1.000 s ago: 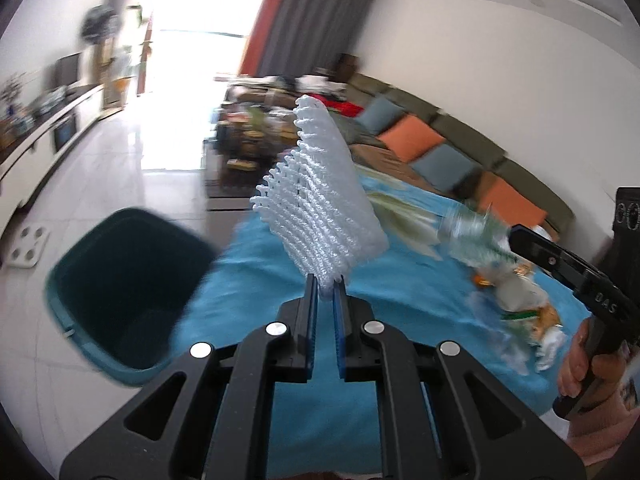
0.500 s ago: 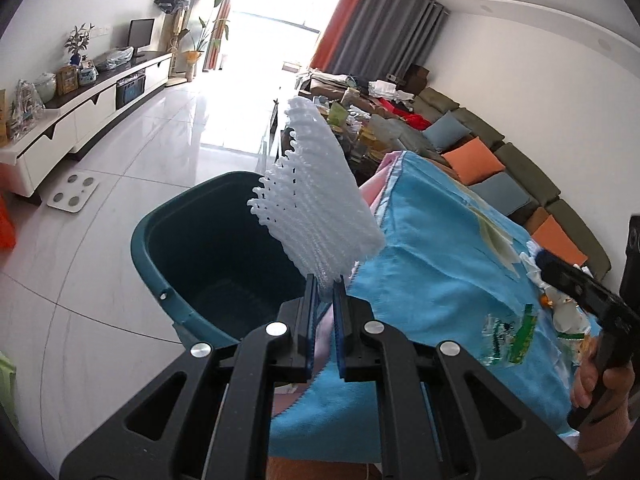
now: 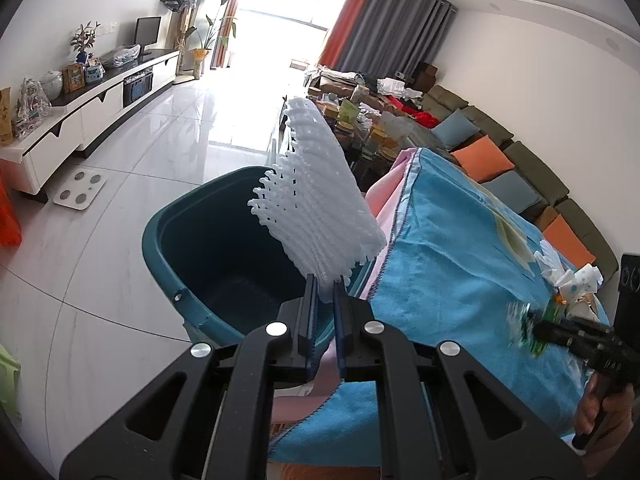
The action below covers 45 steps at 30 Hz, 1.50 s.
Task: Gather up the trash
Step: 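Carry the foam net and green wrapper with both grippers over the teal bin, then open both grippers over the teal bin to drop the trash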
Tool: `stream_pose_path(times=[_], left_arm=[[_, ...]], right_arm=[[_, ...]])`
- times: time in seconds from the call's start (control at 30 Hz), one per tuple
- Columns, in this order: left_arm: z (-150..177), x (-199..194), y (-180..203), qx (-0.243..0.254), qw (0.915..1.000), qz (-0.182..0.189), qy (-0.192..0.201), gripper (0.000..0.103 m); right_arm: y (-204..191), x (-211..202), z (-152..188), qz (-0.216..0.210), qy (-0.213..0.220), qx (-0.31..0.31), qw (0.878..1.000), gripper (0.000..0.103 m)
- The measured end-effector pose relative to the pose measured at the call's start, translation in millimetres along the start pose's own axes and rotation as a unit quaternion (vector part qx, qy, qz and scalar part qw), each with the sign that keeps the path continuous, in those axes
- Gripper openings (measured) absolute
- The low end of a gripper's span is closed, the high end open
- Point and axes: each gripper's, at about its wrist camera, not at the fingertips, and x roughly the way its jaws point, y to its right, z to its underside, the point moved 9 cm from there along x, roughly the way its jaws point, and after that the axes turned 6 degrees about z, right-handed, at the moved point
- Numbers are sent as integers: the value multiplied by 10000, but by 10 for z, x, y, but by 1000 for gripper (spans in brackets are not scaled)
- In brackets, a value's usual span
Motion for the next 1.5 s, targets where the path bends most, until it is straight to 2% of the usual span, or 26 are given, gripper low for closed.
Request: stream_pose_path(times=[0.2, 0.47, 0.93, 1.07, 1.17, 1.27, 1.37, 1.5], left_arm=[[-9, -12, -69, -9, 9999, -153, 1, 8], [9, 43, -87, -2, 9996, -247, -129, 8], [35, 250, -177, -115, 9981, -376, -468, 8], [21, 360, -230, -229, 9975, -380, -556, 8], [19, 449, -284, -364, 9969, -368, -591, 15], [26, 520, -336, -470, 9962, -397, -614, 20], [2, 530, -353, -538, 9961, -432, -551, 25], [-23, 435, -320, -459, 9971, -496, -338, 33]], right_arm=[[-222, 130, -418, -135, 266, -305, 9991, 20], [-552, 464, -766, -373, 224, -572, 9974, 20], [-809, 1270, -884, -323, -331, -567, 9973, 20], [-838, 1476, -880, -222, -569, -499, 9969, 24], [-846, 1594, -891, -165, -663, -406, 9968, 27], [-816, 1648, -898, -132, -695, -316, 9970, 36], [-814, 1648, -904, -115, -681, -294, 9972, 41], [-785, 1558, -916, -111, -551, -272, 9980, 42]])
